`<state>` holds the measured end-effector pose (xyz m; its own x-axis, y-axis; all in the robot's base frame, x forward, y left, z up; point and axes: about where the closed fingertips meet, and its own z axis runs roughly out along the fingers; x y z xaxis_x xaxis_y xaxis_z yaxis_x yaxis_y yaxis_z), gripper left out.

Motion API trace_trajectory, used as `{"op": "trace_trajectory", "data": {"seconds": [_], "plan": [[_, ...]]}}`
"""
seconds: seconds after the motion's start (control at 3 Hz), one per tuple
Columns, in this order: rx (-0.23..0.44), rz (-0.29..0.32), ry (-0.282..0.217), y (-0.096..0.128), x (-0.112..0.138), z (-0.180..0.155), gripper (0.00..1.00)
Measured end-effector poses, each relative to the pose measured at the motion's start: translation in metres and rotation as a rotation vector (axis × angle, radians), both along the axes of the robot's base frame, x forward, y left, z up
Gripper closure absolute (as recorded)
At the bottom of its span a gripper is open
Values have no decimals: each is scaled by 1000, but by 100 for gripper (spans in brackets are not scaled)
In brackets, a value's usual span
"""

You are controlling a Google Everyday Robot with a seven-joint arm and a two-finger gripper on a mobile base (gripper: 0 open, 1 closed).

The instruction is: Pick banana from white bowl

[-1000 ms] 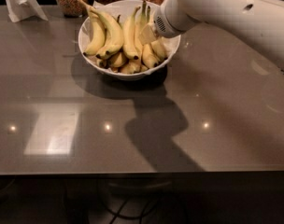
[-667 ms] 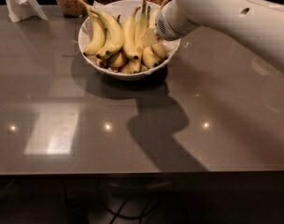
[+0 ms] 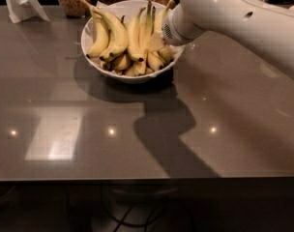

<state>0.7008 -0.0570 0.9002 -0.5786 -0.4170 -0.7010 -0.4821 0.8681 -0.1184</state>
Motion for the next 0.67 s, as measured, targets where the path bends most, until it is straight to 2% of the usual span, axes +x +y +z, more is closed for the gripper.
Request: {"op": "trace_trajectory", "data": {"seconds": [0.67], "plan": [[6, 0, 9, 3, 1, 0, 89]]}}
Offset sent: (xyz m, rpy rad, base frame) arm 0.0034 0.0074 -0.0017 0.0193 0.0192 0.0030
